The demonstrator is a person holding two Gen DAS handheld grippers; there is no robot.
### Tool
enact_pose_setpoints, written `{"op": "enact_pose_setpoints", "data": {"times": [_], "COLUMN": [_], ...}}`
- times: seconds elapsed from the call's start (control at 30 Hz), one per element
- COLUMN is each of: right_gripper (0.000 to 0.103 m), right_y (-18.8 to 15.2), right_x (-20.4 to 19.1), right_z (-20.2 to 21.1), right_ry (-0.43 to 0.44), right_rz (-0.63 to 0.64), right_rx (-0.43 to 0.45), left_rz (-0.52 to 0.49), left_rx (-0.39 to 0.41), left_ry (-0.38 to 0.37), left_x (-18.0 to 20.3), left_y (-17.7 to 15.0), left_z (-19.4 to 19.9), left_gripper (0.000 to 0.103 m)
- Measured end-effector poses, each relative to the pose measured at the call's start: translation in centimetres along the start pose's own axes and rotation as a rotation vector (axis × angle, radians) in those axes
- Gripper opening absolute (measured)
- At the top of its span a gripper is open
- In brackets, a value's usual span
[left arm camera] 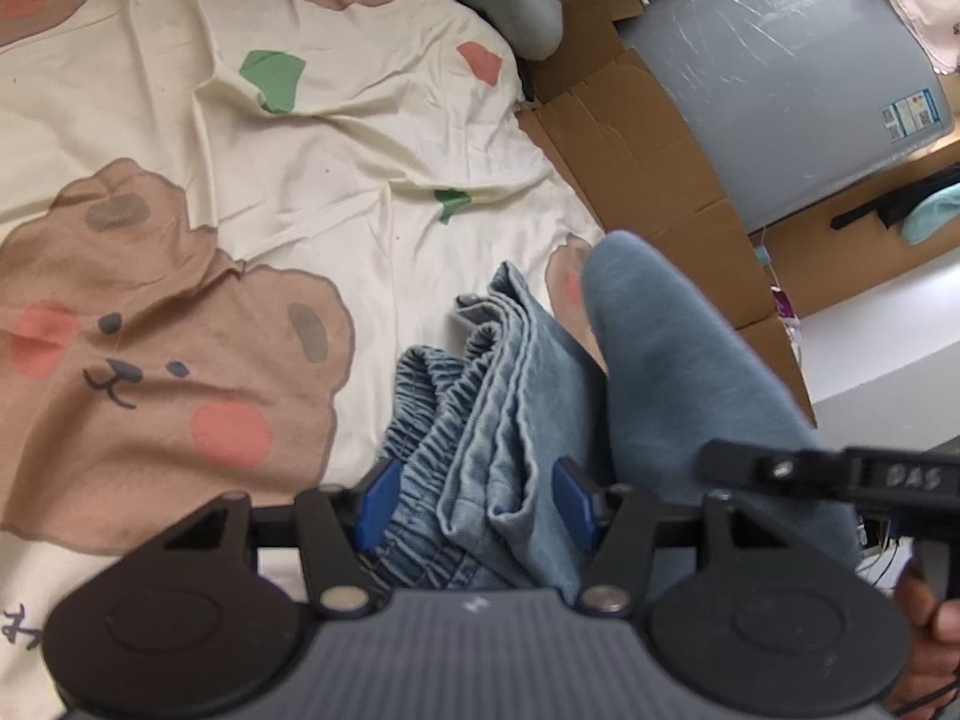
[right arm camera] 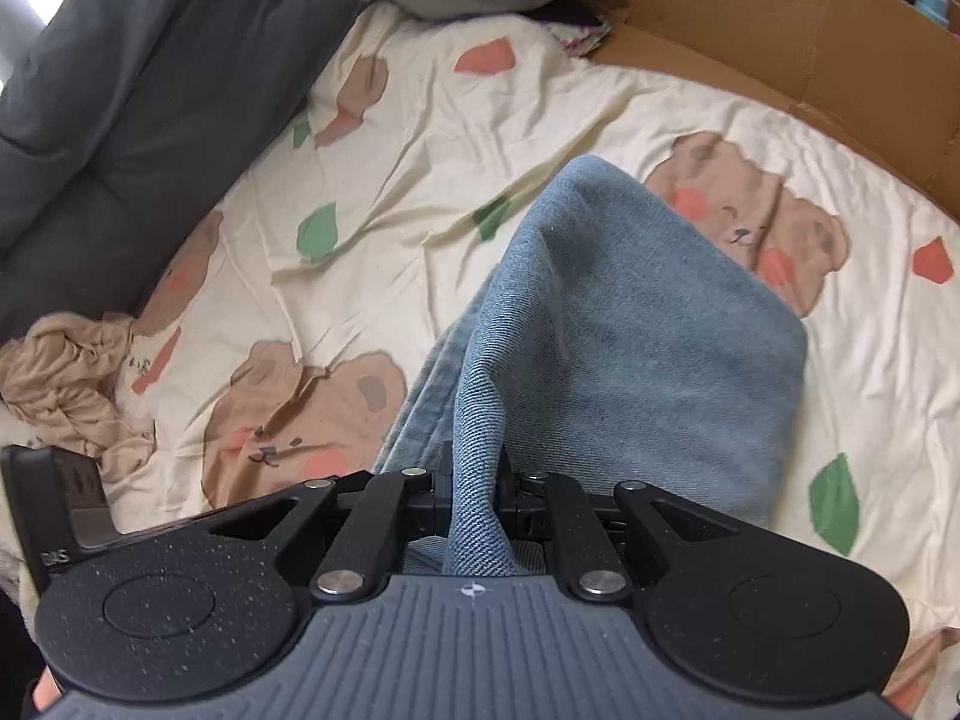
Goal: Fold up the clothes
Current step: 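Lay the jeans leg over the stack and open the right gripper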
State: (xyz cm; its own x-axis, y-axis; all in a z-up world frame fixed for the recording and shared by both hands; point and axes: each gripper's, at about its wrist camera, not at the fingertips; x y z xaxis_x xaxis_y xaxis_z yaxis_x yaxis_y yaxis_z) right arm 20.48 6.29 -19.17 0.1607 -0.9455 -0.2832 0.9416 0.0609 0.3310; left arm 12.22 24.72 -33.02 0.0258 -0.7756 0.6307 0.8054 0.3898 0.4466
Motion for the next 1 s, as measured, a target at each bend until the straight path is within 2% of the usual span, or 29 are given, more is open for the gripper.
{"op": "enact_pose_setpoints", "data": {"times": [0.3, 0.47, 0.53, 0.57, 0.63, 0.83, 1.0], "right_gripper": [0.008, 0.010, 0.014, 0.017, 0.033, 0.034, 0.034], "right_y": [-2.6, -3.6, -3.9, -4.0, -4.0, -3.9, -3.7], "right_x": [-3.7, -5.1, -5.5, -5.5, -5.3, -4.9, -3.3], "right_z": [-4.5, -5.2, -5.4, -5.4, -5.1, -2.6, -0.2], "right_ry": [-0.095, -0.095, -0.086, -0.073, -0.029, 0.058, 0.118], "right_rz": [0.158, 0.215, 0.238, 0.236, 0.206, 0.111, 0.025], "right_rx": [-0.078, -0.136, -0.148, -0.155, -0.166, -0.148, -0.138], "left_rz": [0.019, 0.018, 0.015, 0.012, 0.005, 0.011, -0.031], "left_rx": [0.047, 0.066, 0.070, 0.072, 0.075, 0.102, 0.078], "left_ry": [0.041, 0.032, 0.026, 0.024, 0.022, -0.003, -0.052], "left_x": [-1.7, -1.5, -1.2, -1.1, -0.9, -0.1, 1.6], "left_y": [1.9, 2.4, 2.6, 2.7, 2.9, 3.6, 3.7], "left_z": [1.9, 2.4, 2.4, 2.5, 2.5, 3.0, 1.9], "left_gripper": [0.059, 0.059, 0.059, 0.059, 0.059, 0.059, 0.059]}}
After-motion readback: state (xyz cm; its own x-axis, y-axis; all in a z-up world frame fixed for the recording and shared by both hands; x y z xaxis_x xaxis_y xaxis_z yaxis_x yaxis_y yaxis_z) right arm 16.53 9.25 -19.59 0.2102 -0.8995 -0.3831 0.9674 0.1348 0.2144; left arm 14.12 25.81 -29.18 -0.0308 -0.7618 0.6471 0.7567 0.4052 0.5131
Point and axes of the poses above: each gripper's, at about its wrist camera, not at the fingertips, and z roughly against the way its jaws point, x to its right, y to its top, and after that the axes turned 10 degrees about -z, right-handed
